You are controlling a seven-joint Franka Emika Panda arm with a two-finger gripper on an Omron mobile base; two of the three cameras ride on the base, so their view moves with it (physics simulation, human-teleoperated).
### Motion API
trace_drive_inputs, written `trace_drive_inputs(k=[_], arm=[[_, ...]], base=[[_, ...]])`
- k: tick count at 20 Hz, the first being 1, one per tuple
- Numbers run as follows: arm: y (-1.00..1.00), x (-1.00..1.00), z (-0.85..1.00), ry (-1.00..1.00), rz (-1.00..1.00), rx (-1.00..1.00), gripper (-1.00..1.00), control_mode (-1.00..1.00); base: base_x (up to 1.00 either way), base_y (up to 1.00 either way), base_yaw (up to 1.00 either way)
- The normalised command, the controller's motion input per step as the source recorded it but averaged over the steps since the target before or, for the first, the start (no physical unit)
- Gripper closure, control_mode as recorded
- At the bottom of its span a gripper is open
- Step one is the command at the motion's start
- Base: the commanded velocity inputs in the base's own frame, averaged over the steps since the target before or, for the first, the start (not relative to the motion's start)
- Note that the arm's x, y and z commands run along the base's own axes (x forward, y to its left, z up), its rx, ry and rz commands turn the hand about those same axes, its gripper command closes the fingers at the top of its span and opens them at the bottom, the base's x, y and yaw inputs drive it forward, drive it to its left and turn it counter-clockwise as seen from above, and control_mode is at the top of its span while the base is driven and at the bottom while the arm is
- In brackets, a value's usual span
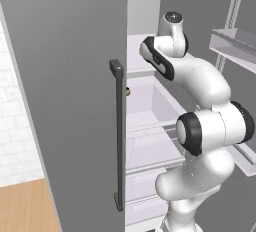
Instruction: Take the strawberry from the fridge and place it on top of the pancake, located on the dining counter.
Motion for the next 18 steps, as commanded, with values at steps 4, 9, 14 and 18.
trace_drive_inputs(k=[4, 9, 14, 18], arm=[[-0.06, 0.14, -0.08, 0.00, 0.00, 0.00, -1.00, -1.00], [-0.01, 0.12, -0.04, 0.00, 0.00, 0.00, -1.00, -1.00], [0.00, 0.00, -0.10, 0.00, 0.00, 0.00, 1.00, -1.00], [0.00, -0.45, -0.10, 0.00, -0.04, 0.02, 1.00, -1.00]], base=[[0.00, 0.00, 0.00], [0.00, 0.00, 0.00], [0.00, 0.00, 0.00], [0.00, 0.00, 0.00]])
